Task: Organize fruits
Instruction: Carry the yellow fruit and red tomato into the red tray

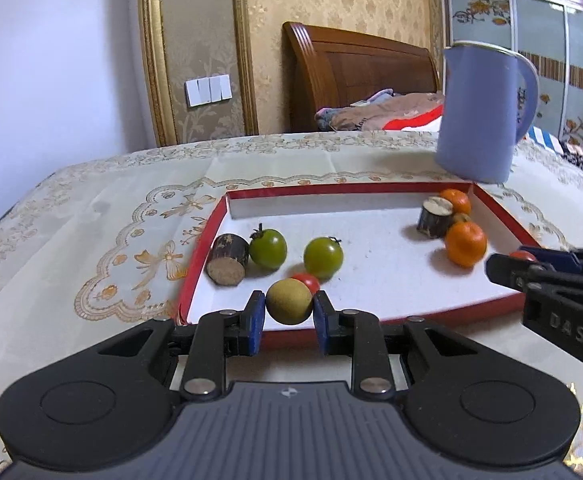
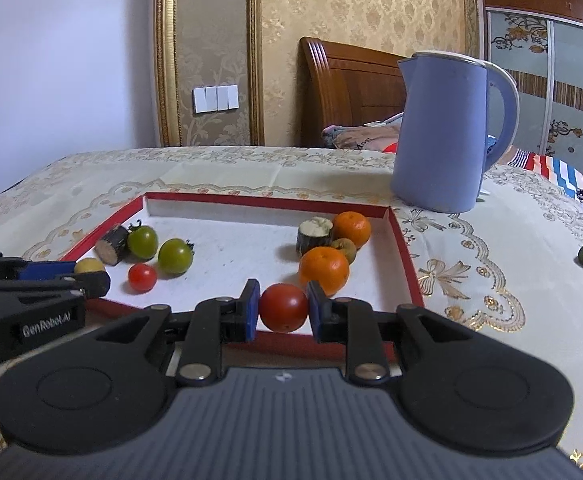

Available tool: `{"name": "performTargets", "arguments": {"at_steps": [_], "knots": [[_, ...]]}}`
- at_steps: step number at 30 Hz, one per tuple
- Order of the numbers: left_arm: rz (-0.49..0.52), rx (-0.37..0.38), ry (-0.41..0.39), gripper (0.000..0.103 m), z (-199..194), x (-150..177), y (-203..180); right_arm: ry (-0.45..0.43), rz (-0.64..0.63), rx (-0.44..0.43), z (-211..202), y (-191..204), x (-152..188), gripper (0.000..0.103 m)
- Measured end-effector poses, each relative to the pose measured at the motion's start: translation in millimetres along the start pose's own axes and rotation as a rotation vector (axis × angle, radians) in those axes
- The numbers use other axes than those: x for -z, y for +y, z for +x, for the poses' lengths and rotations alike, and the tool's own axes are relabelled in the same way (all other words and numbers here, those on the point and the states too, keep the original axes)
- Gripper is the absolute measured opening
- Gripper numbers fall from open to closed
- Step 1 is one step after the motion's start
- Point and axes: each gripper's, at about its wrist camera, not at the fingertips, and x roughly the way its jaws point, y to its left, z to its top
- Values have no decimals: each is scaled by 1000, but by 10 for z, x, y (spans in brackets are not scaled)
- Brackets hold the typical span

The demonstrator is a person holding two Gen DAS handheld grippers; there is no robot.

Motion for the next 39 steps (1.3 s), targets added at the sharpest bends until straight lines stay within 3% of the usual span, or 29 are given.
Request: {"name": "performTargets", "arguments": {"at_steps": [14, 22, 34, 39], "knots": [[-32, -36, 55, 25, 443, -99, 67, 18, 9, 4, 308, -24, -134, 24], [-28, -63, 38, 25, 600, -196, 99, 66, -3, -19, 614, 117, -190, 24], [-8, -116, 30, 25, 798, -277, 51, 101, -54, 12, 894, 240, -169, 24], [-35, -106, 41, 25, 910, -335, 89, 133, -57, 16, 1024, 267, -177, 24]]}}
